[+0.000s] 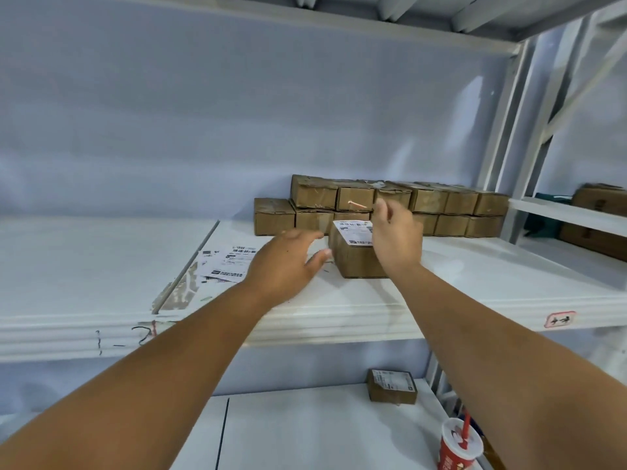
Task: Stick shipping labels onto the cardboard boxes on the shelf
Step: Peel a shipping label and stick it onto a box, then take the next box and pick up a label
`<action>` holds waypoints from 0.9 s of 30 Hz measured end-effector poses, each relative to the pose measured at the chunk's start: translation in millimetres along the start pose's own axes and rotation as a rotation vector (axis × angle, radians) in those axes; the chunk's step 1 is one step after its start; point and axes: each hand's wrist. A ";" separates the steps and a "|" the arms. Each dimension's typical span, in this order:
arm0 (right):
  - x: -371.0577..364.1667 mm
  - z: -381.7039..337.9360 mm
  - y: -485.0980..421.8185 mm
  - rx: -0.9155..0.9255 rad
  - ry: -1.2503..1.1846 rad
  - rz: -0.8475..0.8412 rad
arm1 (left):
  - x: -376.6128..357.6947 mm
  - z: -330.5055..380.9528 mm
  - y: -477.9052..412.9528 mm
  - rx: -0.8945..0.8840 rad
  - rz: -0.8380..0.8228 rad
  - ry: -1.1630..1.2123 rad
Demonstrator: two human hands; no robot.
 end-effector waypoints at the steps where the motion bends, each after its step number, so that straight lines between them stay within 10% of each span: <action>1: 4.9 6.0 -1.5 -0.022 -0.028 0.050 | -8.2 16.6 -0.2 0.000 -0.049 0.139; 13: 62.9 95.1 3.8 -0.110 0.365 -0.723 | -75.8 92.2 -20.8 0.104 -0.161 0.169; 27: 95.9 134.5 -5.5 -0.135 0.562 -0.738 | -108.5 133.8 -26.3 0.009 -0.181 0.090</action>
Point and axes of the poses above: each hand's wrist, its own y-axis away from the middle knuckle, its own x-axis out of the back of the hand, z = x × y, and after that the axes turned 15 degrees about x, right-handed
